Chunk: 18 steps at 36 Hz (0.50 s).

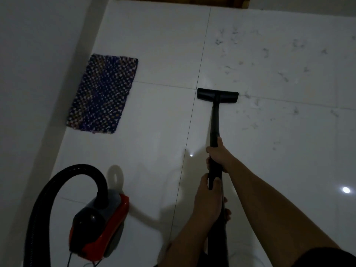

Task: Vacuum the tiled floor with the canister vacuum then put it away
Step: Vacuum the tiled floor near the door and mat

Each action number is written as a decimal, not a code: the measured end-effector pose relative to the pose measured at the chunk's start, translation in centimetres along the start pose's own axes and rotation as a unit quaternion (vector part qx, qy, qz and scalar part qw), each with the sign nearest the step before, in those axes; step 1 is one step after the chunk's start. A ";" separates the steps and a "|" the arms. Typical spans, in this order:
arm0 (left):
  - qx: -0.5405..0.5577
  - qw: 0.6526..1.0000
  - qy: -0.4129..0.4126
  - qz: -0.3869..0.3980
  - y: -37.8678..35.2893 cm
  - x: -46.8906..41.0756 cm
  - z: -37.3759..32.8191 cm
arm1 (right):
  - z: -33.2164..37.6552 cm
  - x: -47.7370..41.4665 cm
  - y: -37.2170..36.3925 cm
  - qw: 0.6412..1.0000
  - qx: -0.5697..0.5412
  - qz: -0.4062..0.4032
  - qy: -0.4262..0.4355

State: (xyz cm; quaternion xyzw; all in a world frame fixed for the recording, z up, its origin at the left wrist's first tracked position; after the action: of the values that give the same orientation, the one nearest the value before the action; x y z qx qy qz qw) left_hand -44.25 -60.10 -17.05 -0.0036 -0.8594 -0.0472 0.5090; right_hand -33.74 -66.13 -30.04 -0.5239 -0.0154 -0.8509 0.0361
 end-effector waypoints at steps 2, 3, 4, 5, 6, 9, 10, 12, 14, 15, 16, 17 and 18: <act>0.003 1.000 0.001 0.001 -0.1 -0.8 -1.3 | 1.4 -0.7 0.1 1.000 0.003 -0.001 0.001; 0.004 1.000 0.002 0.001 -0.1 -1.1 -1.9 | 2.0 -1.0 0.2 1.000 0.004 -0.004 0.002; 0.005 1.000 0.001 0.002 -0.1 -1.6 -2.6 | 2.8 -1.3 0.3 1.000 0.004 -0.006 0.003; 0.005 1.000 -0.001 0.004 -0.1 -2.0 -3.3 | 3.5 -1.6 0.4 1.000 0.004 -0.008 0.005; 0.005 1.000 -0.003 0.006 -0.1 -2.5 -4.0 | 4.4 -2.0 0.6 1.000 0.005 -0.010 0.007; 0.003 1.000 -0.006 0.006 0.0 -4.3 -6.5 | 7.2 -3.3 0.8 1.000 0.006 -0.013 0.017; 0.002 1.000 -0.006 0.005 0.1 -5.1 -7.4 | 8.2 -3.9 0.9 1.000 0.007 -0.015 0.020; 0.000 1.000 -0.003 0.003 0.2 -6.6 -9.1 | 10.2 -5.1 1.0 1.000 0.010 -0.018 0.023; 0.002 1.000 -0.006 0.010 0.2 -8.0 -11.0 | 12.3 -6.1 1.2 1.000 0.010 -0.021 0.021; 0.002 1.000 -0.008 0.013 0.2 -8.7 -11.9 | 13.3 -6.7 1.3 0.999 0.013 -0.023 0.020; 0.003 1.000 -0.010 0.013 0.3 -9.4 -12.9 | 14.5 -7.3 1.4 0.999 0.016 -0.021 0.023; -0.001 1.000 -0.011 0.010 0.5 -9.8 -13.7 | 15.3 -7.7 1.3 0.999 0.018 -0.018 0.026; -0.004 1.000 -0.016 0.010 0.5 -10.8 -14.9 | 16.6 -8.5 1.5 0.999 0.018 -0.019 0.029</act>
State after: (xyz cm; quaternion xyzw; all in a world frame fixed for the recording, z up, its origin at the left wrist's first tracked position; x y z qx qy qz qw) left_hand -25.96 -60.40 -19.39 -0.0149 -0.8674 -0.0451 0.4954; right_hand -15.04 -66.19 -30.19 -0.4975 -0.0395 -0.8661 0.0292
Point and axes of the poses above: each hand's wrist, its own x-axis away from the middle knuckle, its own y-axis out of the back of the hand, z = x × y, the point moved 6 cm from there along -x, towards the middle knuckle, and after that the axes turned 12 degrees about -x, right-handed, at the moved point
